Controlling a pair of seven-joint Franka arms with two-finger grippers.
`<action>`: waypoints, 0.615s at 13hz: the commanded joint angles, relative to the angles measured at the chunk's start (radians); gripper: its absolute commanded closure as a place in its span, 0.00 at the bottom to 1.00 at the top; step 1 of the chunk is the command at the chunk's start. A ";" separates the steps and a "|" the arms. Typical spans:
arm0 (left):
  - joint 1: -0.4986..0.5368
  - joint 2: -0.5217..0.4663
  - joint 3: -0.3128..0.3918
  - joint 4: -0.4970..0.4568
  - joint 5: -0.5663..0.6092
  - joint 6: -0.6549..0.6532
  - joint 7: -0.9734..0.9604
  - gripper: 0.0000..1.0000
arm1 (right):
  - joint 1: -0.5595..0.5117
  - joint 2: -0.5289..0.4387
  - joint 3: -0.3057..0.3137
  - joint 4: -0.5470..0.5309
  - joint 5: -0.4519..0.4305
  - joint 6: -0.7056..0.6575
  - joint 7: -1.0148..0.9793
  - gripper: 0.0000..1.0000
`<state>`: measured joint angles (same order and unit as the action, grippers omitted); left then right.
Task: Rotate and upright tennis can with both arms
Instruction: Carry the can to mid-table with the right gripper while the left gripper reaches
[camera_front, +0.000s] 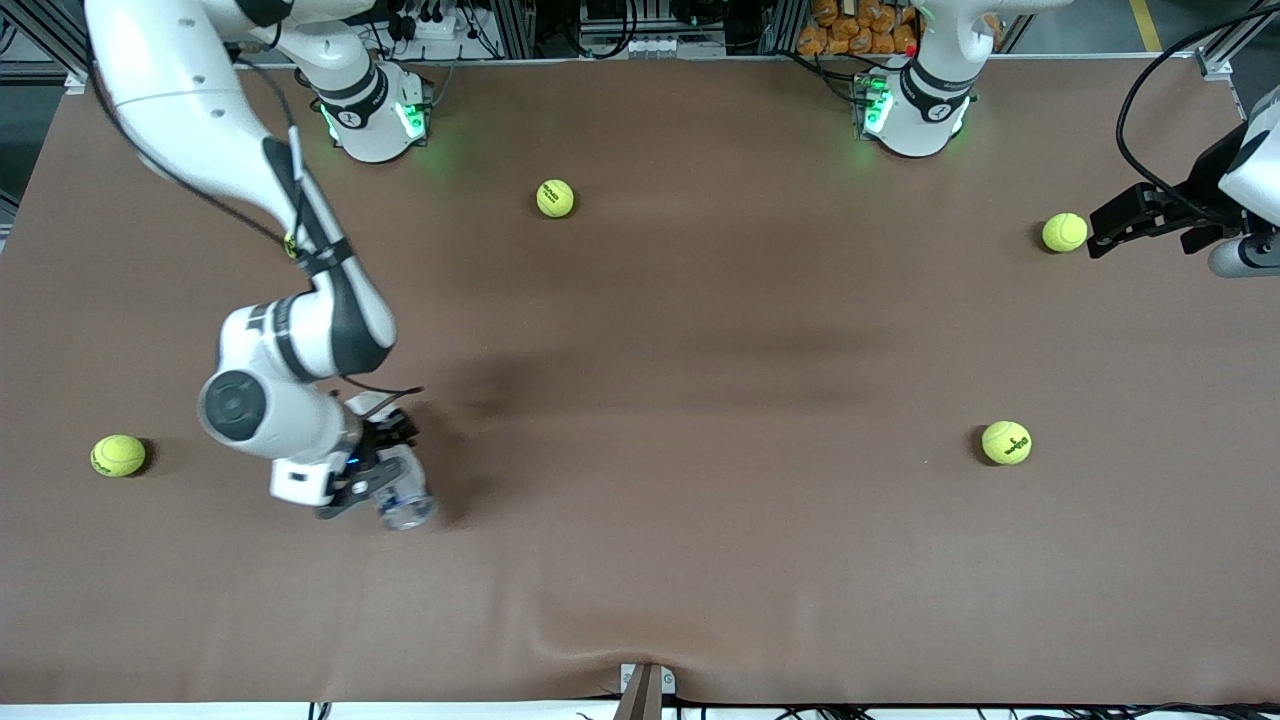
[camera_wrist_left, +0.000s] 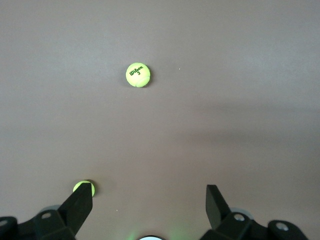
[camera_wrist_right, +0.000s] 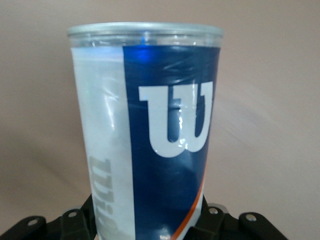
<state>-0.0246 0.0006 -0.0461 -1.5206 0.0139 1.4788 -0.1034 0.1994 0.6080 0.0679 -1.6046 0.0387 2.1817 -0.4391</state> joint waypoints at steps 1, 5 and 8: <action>0.017 -0.001 -0.006 0.016 0.017 -0.012 0.018 0.00 | 0.112 -0.025 0.004 -0.002 -0.002 -0.005 -0.078 0.28; 0.017 0.001 -0.006 0.016 0.011 -0.012 0.018 0.00 | 0.316 -0.036 0.003 0.003 -0.146 0.029 -0.076 0.34; 0.020 -0.001 -0.006 0.016 0.011 -0.012 0.018 0.00 | 0.425 -0.013 0.003 0.005 -0.329 0.079 -0.075 0.36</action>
<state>-0.0158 0.0006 -0.0455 -1.5191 0.0139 1.4788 -0.1034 0.5747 0.5887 0.0809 -1.5922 -0.1921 2.2290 -0.4973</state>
